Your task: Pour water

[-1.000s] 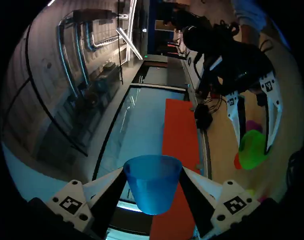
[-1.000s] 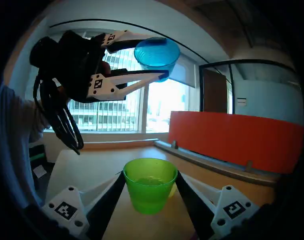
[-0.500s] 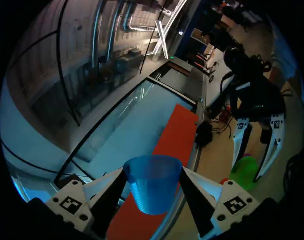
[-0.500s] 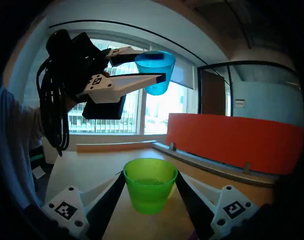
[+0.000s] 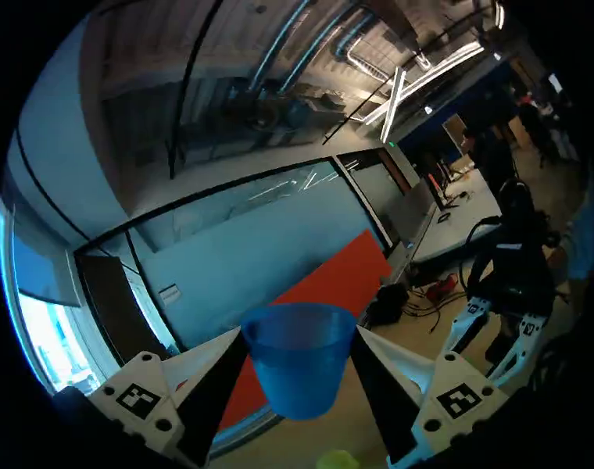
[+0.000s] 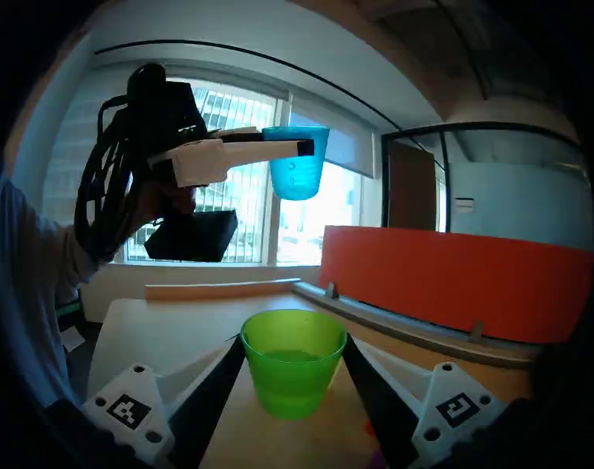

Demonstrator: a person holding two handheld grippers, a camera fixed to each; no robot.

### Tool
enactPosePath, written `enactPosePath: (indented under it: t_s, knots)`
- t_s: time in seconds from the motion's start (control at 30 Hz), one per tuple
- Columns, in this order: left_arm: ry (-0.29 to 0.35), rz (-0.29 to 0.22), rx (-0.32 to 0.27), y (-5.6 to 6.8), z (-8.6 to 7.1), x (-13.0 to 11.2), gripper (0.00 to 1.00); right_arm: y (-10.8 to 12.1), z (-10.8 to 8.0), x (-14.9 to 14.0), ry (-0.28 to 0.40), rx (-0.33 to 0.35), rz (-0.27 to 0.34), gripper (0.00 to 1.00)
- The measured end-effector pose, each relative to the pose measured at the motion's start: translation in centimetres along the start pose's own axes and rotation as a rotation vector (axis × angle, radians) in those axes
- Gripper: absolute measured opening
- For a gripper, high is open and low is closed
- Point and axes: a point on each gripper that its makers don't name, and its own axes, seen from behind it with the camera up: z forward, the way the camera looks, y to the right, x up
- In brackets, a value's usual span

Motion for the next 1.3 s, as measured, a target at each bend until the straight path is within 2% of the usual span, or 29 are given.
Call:
enactPosePath:
  t_s: [0.3,0.5,0.6,0.7,0.9,1.3]
  knots:
    - [-0.008,-0.223,0.015,-1.1,-0.4,-1.7,0.87,-0.1,-0.1,0.6,0.001,-0.015,-0.002,0.91]
    - [0.002,-0.365,-0.015,-0.7,-0.6,-2.1,0.87,-0.1,-0.1,0.8,0.001,-0.024,-0.002,0.91]
    - [0.005,-0.421,-0.032,-0.3,-0.8,-2.4,0.87,0.0,-0.1,0.9,0.004,-0.026,-0.001,0.91]
    - [0.004,-0.442,-0.039,-0.4,-0.9,-2.6,0.87,-0.1,0.0,1.0,0.004,-0.027,0.000,0.91]
    - [-0.007,-0.429,-0.033,-0.4,-1.4,-3.3,0.87,0.0,-0.1,0.9,0.003,-0.029,0.003,0.91]
    - [-0.041,-0.425,-0.031,0.7,-2.7,-5.8,0.87,1.5,-1.8,1.2,0.000,-0.059,0.008,0.91]
